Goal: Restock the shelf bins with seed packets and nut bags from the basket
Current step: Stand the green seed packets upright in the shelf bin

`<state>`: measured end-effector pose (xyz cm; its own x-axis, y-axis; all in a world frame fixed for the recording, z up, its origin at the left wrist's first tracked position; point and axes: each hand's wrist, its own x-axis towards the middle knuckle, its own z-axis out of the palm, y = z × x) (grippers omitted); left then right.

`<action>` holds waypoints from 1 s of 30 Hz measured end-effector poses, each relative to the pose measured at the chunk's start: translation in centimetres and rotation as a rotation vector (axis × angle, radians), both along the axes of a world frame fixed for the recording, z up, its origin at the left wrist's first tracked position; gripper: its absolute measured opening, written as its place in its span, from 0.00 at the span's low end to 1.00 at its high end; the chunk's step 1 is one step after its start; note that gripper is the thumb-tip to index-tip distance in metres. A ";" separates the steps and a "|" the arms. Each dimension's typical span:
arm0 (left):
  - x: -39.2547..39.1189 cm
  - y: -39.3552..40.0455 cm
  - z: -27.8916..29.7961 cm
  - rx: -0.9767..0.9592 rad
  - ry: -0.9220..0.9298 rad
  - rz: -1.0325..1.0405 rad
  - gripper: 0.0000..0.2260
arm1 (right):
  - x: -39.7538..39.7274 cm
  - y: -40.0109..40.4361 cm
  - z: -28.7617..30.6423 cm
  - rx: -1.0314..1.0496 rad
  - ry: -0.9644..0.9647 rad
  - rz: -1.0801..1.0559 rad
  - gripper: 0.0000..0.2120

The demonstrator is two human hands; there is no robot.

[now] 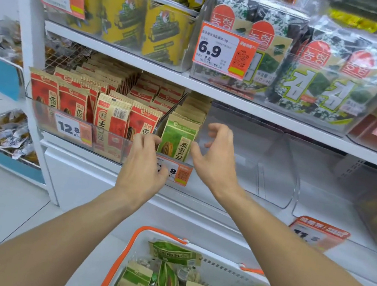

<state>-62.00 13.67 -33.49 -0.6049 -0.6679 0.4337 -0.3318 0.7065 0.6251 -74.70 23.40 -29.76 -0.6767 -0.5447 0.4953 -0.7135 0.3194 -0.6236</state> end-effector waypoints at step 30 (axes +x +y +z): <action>3.7 15.1 -20.9 0.457 -0.957 -0.304 0.29 | 4.1 19.1 -22.8 1.217 -0.677 0.142 0.39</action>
